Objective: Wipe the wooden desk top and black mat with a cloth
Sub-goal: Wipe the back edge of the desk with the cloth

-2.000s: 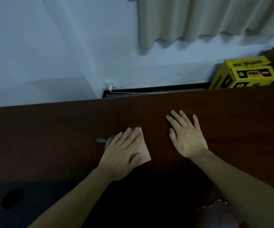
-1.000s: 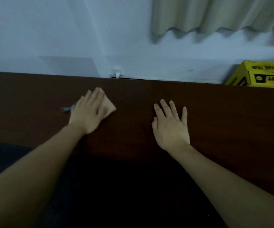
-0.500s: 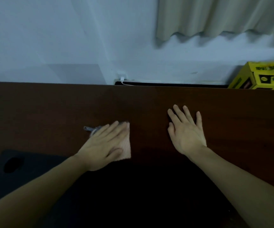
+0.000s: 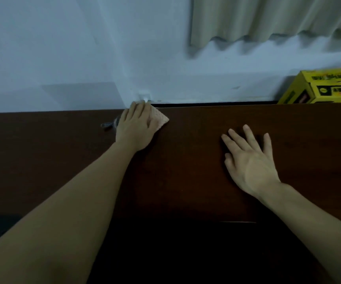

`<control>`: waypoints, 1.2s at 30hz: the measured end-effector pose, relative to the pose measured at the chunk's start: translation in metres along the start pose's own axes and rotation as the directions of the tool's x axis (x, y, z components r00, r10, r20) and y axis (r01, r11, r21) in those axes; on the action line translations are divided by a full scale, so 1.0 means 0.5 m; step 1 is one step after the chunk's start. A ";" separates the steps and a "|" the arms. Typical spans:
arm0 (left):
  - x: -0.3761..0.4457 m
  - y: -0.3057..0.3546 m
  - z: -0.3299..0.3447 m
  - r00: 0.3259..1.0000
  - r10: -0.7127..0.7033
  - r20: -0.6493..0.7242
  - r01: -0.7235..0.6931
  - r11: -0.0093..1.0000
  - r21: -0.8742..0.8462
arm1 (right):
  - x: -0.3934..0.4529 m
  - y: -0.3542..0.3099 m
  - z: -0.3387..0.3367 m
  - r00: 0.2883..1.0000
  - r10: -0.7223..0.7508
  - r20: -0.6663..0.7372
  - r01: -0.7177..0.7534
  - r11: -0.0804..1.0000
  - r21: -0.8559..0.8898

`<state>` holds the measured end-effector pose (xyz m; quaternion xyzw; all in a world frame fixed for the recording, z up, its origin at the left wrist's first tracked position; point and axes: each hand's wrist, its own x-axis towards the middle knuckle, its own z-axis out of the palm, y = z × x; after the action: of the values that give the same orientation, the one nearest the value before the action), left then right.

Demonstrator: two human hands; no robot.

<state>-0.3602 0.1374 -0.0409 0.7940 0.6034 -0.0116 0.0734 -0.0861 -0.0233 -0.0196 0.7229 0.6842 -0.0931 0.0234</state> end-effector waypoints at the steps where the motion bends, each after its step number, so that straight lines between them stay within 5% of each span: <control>1: -0.023 0.002 -0.003 0.999 0.036 0.003 -0.036 0.999 0.003 | 0.006 -0.026 -0.006 1.000 -0.024 0.016 0.023 0.999 0.045; 6: -0.202 -0.022 -0.003 0.946 0.311 0.086 -0.315 0.949 0.034 | 0.066 -0.183 -0.016 0.992 -0.128 0.021 0.119 0.961 0.249; 11: -0.240 -0.114 -0.028 0.822 0.520 0.232 -0.544 0.838 0.050 | 0.066 -0.282 0.020 0.990 -0.137 0.045 0.123 0.965 0.231; 13: -0.182 -0.137 -0.021 0.876 0.456 0.155 -0.473 0.875 0.102 | 0.055 -0.291 0.042 0.991 -0.131 0.034 0.125 0.982 0.143; 16: -0.064 -0.158 -0.009 0.982 0.187 0.029 -0.189 0.977 0.095 | 0.054 -0.294 0.055 0.993 -0.115 0.013 0.113 0.986 0.119; 19: 0.021 -0.149 -0.017 1.000 0.013 -0.005 -0.013 1.000 0.002 | 0.055 -0.291 0.055 0.993 -0.119 0.006 0.118 0.989 0.092; 23: 0.036 -0.134 -0.023 0.999 -0.015 -0.031 0.014 0.999 -0.048 | 0.054 -0.295 0.049 0.994 -0.105 0.003 0.105 0.990 0.098; 28: -0.115 -0.121 -0.011 0.984 0.178 0.012 -0.178 0.984 0.015 | 0.055 -0.299 0.044 0.994 -0.109 0.017 0.107 0.990 0.086; 33: -0.263 -0.151 -0.013 0.850 0.497 0.177 -0.509 0.860 0.033 | 0.056 -0.299 0.050 0.994 -0.108 -0.008 0.108 0.991 0.075; 36: -0.211 -0.182 -0.020 0.812 0.556 0.176 -0.573 0.817 0.067 | 0.057 -0.298 0.057 0.994 -0.107 -0.026 0.108 0.992 0.063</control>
<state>-0.4769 0.0618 -0.0290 0.9370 0.3314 -0.0836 0.0718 -0.2360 0.0094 -0.0384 0.6865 0.7190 -0.1080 -0.0126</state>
